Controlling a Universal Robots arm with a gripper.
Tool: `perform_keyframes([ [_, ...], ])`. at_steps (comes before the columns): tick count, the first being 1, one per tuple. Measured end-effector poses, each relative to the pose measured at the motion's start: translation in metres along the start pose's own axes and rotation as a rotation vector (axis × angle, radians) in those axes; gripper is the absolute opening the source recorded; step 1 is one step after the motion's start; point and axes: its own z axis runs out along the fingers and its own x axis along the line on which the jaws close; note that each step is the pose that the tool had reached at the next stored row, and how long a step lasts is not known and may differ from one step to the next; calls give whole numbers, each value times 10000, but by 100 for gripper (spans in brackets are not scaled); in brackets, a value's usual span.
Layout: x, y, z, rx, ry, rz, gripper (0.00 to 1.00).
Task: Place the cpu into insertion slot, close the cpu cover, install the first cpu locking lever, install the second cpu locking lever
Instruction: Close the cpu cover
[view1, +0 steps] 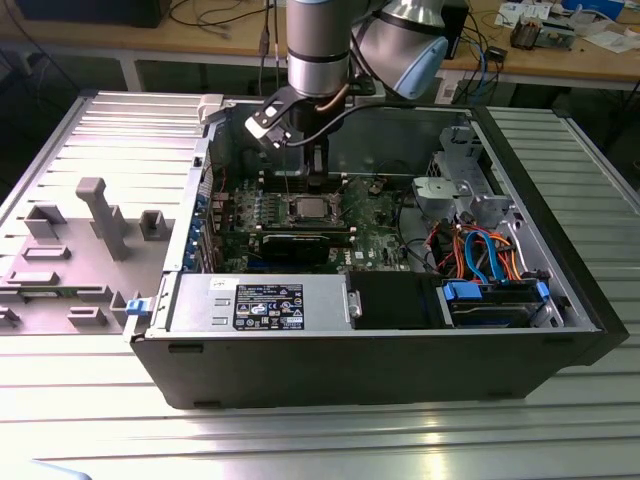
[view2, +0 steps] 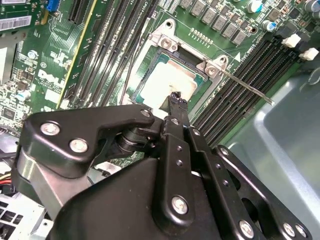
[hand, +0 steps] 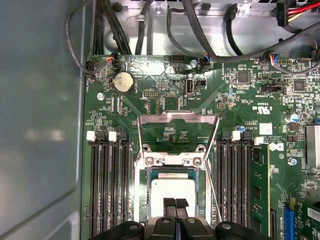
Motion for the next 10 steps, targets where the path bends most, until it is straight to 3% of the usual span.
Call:
perform_keyframes([
  [8,0,0,-14,1,-1,0,11],
  [10,-1,2,-43,0,0,0,11],
])
